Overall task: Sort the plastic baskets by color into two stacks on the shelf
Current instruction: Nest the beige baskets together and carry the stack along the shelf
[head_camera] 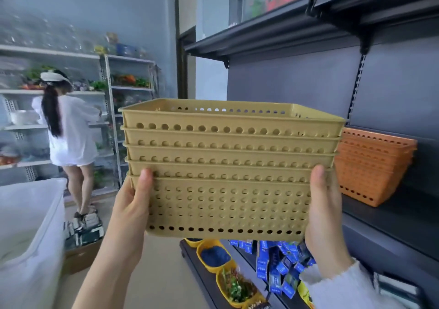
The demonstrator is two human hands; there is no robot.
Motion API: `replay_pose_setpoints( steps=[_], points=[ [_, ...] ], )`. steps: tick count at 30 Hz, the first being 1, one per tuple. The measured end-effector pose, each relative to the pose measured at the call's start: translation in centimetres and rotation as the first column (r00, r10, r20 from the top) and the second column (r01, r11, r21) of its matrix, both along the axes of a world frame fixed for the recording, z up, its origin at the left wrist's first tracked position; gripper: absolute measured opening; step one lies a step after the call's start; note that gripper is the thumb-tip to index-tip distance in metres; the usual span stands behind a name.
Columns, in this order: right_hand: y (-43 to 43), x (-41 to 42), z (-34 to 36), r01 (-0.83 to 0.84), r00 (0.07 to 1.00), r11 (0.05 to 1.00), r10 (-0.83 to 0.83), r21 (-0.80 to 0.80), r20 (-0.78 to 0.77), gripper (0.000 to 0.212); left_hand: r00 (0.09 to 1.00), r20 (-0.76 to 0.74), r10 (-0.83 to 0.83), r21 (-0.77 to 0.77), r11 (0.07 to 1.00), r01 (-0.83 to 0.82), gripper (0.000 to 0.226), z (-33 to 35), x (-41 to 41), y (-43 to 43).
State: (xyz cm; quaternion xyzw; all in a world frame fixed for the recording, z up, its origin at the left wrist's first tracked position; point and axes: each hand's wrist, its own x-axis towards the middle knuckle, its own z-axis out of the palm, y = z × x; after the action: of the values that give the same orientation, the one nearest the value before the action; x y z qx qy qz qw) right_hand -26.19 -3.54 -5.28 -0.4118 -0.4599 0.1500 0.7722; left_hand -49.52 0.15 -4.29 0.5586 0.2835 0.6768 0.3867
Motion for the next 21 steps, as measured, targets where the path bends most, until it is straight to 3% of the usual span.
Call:
replay_pose_setpoints(
  steps=[3, 8, 10, 11, 14, 15, 18, 21],
  points=[
    [3.9, -1.6, -0.8, -0.038, 0.999, 0.998, 0.038, -0.044, -0.008, 0.069, 0.998, 0.055, -0.007, -0.068, 0.998, 0.011, 0.021, -1.4, -2.3, 4.9],
    [12.7, -2.6, -1.7, -0.059, 0.997, 0.998, 0.057, -0.037, -0.053, 0.081, 0.999, 0.046, 0.011, -0.119, 0.993, -0.006, 0.029, -2.6, -3.7, 12.7],
    [16.4, -2.9, -2.0, -0.113, 0.989, 0.992, 0.107, -0.059, -0.102, 0.052, 1.0, 0.006, 0.023, -0.12, 0.993, -0.022, 0.02, -2.6, -3.5, 16.3],
    [18.5, -2.8, -2.1, -0.124, 0.987, 0.991, 0.117, -0.055, -0.114, 0.05, 0.999, -0.02, 0.034, -0.123, 0.992, -0.037, 0.02, -2.2, -3.2, 18.0],
    [25.0, -2.3, -1.7, -0.079, 0.995, 0.997, 0.079, -0.002, -0.069, 0.089, 0.995, -0.063, 0.08, -0.102, 0.991, -0.086, 0.022, -1.4, -2.2, 24.5],
    [27.3, -1.7, -1.7, -0.062, 0.995, 0.998, 0.062, 0.004, -0.08, 0.093, 0.995, -0.066, 0.068, -0.109, 0.991, -0.075, 0.022, -1.1, -2.0, 27.1],
    [32.8, -0.4, -1.1, -0.042, 0.996, 0.999, 0.044, 0.023, -0.079, 0.07, 0.998, -0.053, -0.03, -0.145, 0.989, 0.022, 0.022, -0.8, -1.4, 34.1],
    [37.1, 0.5, -0.5, -0.037, 0.997, 0.999, 0.038, 0.012, -0.065, 0.05, 0.998, -0.027, -0.065, -0.147, 0.987, 0.06, 0.042, -1.3, -0.4, 39.6]
  ],
)
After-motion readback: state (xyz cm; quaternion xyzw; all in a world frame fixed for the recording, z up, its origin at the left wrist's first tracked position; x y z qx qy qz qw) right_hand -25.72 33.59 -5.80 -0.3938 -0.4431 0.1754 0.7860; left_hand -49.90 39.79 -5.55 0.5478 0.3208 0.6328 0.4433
